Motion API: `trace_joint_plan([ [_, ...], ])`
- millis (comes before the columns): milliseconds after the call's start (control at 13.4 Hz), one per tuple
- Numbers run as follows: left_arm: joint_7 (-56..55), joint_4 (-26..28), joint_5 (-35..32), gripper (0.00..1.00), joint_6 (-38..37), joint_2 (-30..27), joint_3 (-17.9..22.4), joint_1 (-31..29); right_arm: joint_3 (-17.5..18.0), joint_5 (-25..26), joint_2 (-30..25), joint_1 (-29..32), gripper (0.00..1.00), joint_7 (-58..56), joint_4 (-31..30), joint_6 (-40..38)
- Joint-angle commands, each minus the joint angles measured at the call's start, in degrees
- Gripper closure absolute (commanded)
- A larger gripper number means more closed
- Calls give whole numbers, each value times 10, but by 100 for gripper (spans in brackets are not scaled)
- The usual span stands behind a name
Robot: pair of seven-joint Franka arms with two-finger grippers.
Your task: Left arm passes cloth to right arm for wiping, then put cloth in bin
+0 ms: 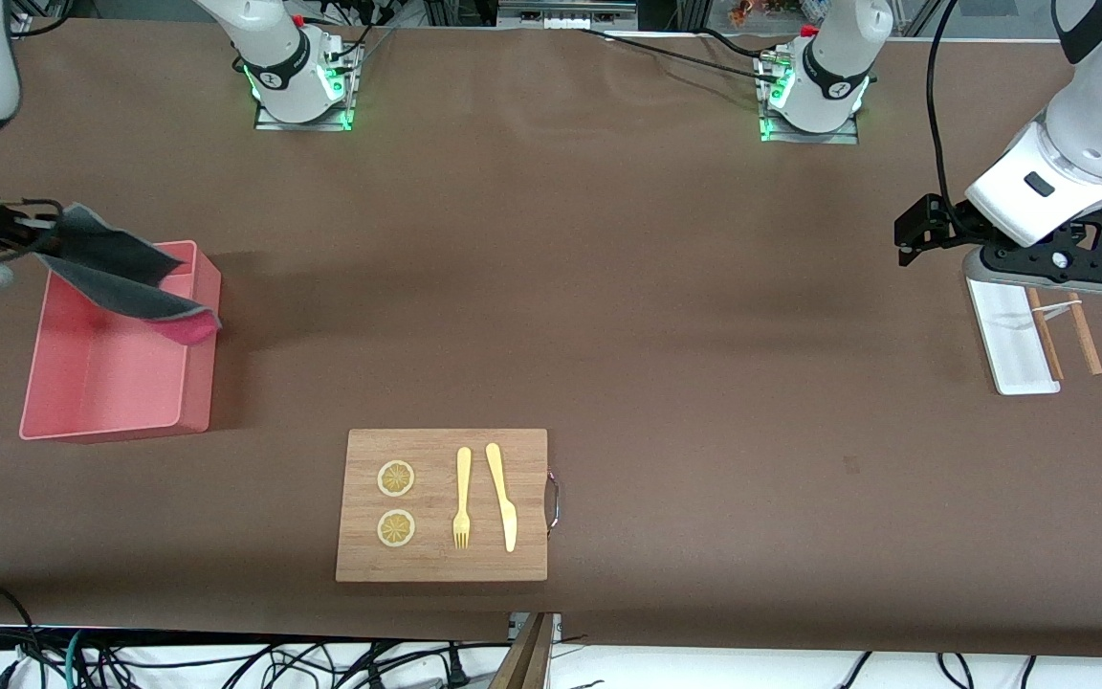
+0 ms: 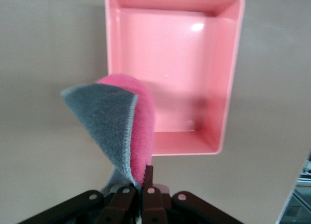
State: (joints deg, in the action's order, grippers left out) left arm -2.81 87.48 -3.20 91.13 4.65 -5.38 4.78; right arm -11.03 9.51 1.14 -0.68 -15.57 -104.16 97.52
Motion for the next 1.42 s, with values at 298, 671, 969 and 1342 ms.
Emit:
trace_joint_plan([
  [298,8,-11,-5,0,-12,1,-2,0,-21,13,32,4,89,-32,-23,56],
  [671,8,-11,-5,0,-12,1,-2,-1,-21,-34,42,3,0,-39,-24,85],
  [969,8,-12,-5,0,-12,1,-2,0,9,-65,0,3,0,8,-20,70],
  [1342,7,-12,-5,0,-11,1,-2,0,69,-92,-47,2,0,105,46,-43],
])
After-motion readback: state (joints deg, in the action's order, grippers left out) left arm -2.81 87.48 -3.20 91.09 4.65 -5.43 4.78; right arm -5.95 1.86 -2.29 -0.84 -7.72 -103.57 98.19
